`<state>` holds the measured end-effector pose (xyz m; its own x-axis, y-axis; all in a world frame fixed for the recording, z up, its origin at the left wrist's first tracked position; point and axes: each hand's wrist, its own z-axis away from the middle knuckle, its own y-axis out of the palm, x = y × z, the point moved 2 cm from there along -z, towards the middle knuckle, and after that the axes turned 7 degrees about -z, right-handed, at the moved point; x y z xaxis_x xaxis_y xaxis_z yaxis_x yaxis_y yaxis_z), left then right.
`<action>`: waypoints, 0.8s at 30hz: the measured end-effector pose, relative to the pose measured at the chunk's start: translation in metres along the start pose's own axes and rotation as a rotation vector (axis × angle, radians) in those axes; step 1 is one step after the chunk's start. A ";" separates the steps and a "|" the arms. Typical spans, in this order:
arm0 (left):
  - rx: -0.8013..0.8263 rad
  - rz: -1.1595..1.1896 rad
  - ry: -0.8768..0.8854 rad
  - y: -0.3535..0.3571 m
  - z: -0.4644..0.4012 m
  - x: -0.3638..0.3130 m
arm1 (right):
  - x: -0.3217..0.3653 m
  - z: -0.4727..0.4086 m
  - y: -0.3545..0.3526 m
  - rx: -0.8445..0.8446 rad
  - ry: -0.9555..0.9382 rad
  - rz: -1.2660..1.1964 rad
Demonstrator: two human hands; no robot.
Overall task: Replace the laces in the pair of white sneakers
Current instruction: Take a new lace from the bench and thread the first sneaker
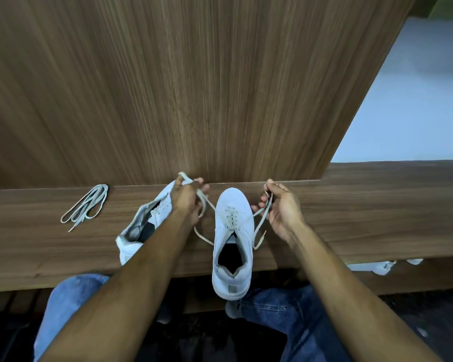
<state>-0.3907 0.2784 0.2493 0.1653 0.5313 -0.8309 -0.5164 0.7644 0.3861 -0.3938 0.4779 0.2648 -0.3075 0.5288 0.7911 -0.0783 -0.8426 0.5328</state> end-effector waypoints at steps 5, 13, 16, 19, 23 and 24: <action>-0.140 -0.815 0.157 -0.029 -0.010 -0.010 | -0.005 -0.003 -0.021 -0.067 0.017 0.046; 0.425 -1.537 0.764 -0.026 0.016 0.036 | -0.007 -0.003 -0.022 -0.114 0.002 0.074; 0.484 -1.658 0.872 -0.032 0.011 0.049 | -0.006 -0.003 -0.025 -0.114 0.011 0.079; 0.486 -1.761 0.962 -0.035 0.013 0.045 | -0.006 -0.003 -0.029 -0.113 0.015 0.082; 0.393 -1.355 0.473 -0.044 0.009 0.025 | -0.006 -0.005 -0.031 -0.119 0.028 0.064; 0.388 -1.148 0.344 -0.043 0.006 0.020 | -0.006 -0.005 -0.031 -0.122 0.031 0.053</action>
<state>-0.3598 0.2585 0.2184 0.0969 -0.5869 -0.8038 0.0696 0.8096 -0.5828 -0.3942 0.5004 0.2422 -0.3429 0.4814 0.8067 -0.1756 -0.8764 0.4484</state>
